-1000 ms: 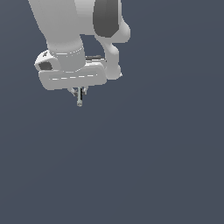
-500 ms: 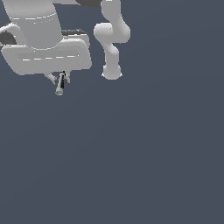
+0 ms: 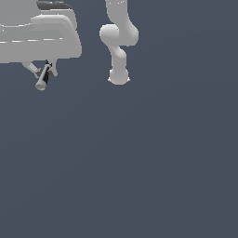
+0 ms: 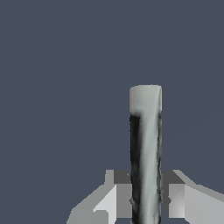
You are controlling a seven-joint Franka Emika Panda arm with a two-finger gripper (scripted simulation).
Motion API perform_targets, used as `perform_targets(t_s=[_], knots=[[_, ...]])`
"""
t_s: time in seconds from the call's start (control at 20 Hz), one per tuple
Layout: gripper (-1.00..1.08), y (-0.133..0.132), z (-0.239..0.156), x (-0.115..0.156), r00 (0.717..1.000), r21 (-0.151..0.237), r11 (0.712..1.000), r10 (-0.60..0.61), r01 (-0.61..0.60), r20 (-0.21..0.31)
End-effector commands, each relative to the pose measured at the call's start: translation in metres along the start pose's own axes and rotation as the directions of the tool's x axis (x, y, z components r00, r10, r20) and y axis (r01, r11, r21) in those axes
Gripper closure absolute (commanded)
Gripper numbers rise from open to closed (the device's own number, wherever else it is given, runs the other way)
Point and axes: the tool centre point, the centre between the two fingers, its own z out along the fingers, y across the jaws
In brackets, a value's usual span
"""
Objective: Pick up the object and move it to a goal position.
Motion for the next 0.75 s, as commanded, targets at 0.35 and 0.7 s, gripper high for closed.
perform_targets(t_s=[0.35,0.7], knots=[[1.08,0.013,-0.022,0.006,1.0,0.0,1.0,0.0,0.0,0.0],[1.08,0.016,-0.026,0.007,1.0,0.0,1.0,0.0,0.0,0.0]])
